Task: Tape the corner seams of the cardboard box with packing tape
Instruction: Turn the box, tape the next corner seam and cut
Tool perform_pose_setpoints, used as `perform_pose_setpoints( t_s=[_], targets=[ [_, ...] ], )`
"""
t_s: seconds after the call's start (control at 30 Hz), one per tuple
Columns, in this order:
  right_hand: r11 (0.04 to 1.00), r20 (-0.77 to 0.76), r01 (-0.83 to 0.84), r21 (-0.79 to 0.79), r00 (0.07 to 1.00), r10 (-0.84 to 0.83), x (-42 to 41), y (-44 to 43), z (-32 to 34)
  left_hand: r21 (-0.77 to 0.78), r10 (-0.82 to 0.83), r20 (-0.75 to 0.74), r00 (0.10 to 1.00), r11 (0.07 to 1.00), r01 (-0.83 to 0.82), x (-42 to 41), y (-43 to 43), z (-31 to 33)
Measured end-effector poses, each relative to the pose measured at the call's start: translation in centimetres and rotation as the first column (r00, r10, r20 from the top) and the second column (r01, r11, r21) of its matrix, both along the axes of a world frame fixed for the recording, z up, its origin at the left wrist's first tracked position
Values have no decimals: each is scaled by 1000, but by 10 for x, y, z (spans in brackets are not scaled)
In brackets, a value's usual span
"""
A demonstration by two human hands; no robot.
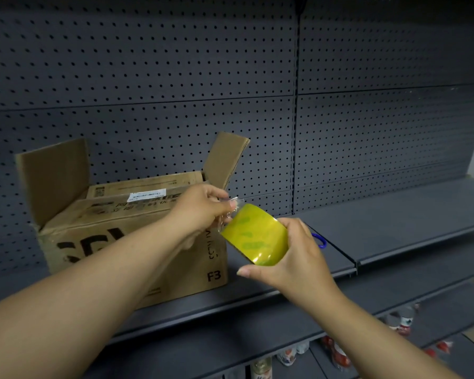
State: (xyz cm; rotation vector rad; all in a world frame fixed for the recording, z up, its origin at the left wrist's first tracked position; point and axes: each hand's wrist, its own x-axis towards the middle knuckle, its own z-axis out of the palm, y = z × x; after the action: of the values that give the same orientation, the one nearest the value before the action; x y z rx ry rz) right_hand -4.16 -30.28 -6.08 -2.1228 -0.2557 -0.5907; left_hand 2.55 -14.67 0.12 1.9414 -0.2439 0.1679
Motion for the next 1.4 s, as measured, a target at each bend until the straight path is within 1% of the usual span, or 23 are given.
perform_pose_setpoints(
  t_s=[0.07, 0.13, 0.2, 0.23, 0.27, 0.3, 0.37, 0.43, 0.47, 0.5, 0.63, 0.67, 0.77, 0.83, 0.93, 1.13, 1.27, 1.37, 1.4],
  targets=[
    [1000, -5, 1, 1, 1000, -1, 2, 3, -1, 0, -12, -3, 1000, 1000, 12, 1, 1, -3],
    [1000, -19, 12, 17, 1000, -12, 5, 6, -1, 15, -4, 28, 1000, 1000, 4, 1, 2, -7],
    [999, -55, -8, 34, 998, 10, 7, 8, -2, 11, 46, 84, 995, 999, -47, 3, 4, -13],
    [997, -93, -44, 57, 994, 49, 8, 8, -3, 22, 78, 116, 990, 997, -81, 5, 6, -15],
    [989, -135, -110, 95, 983, 122, 9, 7, -4, 40, 102, 142, 985, 993, -109, 7, 8, -15],
    [968, -160, -209, 142, 960, 230, 10, 7, -7, 52, 113, 157, 981, 991, -122, 8, 10, -14],
    [873, -139, -402, 276, 882, 450, 10, 9, -15, 64, 101, 169, 981, 992, -113, 9, 15, -11],
    [774, -85, -440, 456, 844, 530, 8, 12, -21, 93, 79, 183, 980, 991, -97, 8, 18, -5],
    [741, -71, -426, 519, 843, 534, 7, 13, -23, 100, 76, 193, 978, 990, -97, 9, 19, -1],
    [730, -69, -405, 550, 849, 523, 7, 14, -27, 107, 76, 202, 976, 989, -99, 10, 20, 3],
    [694, -37, -332, 639, 888, 459, 3, 17, -31, 180, 42, 217, 975, 980, -82, 13, 21, 11],
    [699, -19, -315, 643, 905, 425, 4, 16, -31, 196, 45, 228, 973, 976, -91, 14, 19, 12],
    [775, 14, -240, 585, 958, 286, 5, 18, -27, 211, 65, 258, 964, 970, -122, 15, 13, 11],
    [781, -23, -176, 599, 971, 237, 4, 20, -29, 252, 53, 296, 954, 959, -131, 17, 11, 11],
    [779, -88, -116, 617, 973, 215, 4, 26, -36, 400, -3, 389, 921, 901, -166, 23, 12, 9],
    [777, -155, -79, 625, 962, 223, 17, 33, -37, 544, -74, 500, 863, 802, -247, 42, 11, -1],
    [774, -174, -59, 630, 961, 215, 26, 33, -40, 665, -238, 616, 751, 668, -334, 52, 13, -8],
    [769, -182, -63, 636, 956, 229, 33, 34, -44, 694, -281, 636, 719, 615, -374, 62, 19, -12],
    [767, -183, -65, 639, 955, 234, 35, 34, -45, 722, -293, 630, 719, 563, -403, 65, 20, -13]
  ],
)
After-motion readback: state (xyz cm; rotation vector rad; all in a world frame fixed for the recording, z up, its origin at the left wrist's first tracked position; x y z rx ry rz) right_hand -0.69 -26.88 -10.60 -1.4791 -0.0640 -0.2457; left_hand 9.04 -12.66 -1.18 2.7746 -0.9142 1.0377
